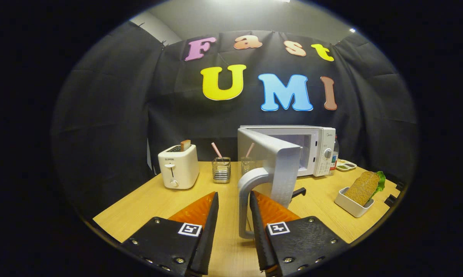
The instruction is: Open the microwave, put the food inside, and close the microwave door.
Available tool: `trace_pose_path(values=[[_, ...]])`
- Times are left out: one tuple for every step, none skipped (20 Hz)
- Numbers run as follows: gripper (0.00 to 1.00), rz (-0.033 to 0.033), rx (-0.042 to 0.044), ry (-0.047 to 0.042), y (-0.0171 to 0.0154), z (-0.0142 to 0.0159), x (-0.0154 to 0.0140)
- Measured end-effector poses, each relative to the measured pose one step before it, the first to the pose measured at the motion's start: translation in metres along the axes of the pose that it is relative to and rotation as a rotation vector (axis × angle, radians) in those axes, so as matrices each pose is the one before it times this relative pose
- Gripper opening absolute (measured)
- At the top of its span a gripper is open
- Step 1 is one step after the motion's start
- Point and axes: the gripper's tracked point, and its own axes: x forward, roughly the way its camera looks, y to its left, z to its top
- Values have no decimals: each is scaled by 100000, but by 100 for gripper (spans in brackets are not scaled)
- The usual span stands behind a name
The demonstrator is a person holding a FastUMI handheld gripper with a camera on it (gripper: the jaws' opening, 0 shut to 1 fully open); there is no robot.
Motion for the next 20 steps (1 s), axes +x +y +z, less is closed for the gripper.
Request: trace_pose_path(values=[[48,1798,-21,-2298,-520,867,-985],[49,2069,2392,-3460,-580,831,-672],[49,4428,5899,-2810,-485,451,-784],[52,3487,3112,697,-163,80,-488],[55,1314,-3351,4066,-1159,-226,-396],[57,2630,-434,1384,-1612,990,-778],[57,7523,4301,-1507,-612,1572,-1009],[58,9582,3358,-2252,-362,1853,-1009],[59,6330,-553,-1850,-1164,1782,-1678],[59,105,-4463,-2503,-2662,1690,-1776],[59,-4413,-5607,-2562,-4076,1149,-1561],[59,-6734,-4842,-1801,-4591,-50,-738],[59,-7909,-2677,1157,-4871,-937,-397],[59,-6780,-121,2017,-3903,-1343,84],[59,-4146,1724,1269,-3126,-1303,263],[59,-2533,2536,1090,-2071,-1173,107],[59,-3251,2030,944,-2119,-924,181],[60,-2082,1253,57,-1445,-711,10],[60,-2081,90,113,-1297,-700,187],[59,-1088,-354,298,-778,-802,217]])
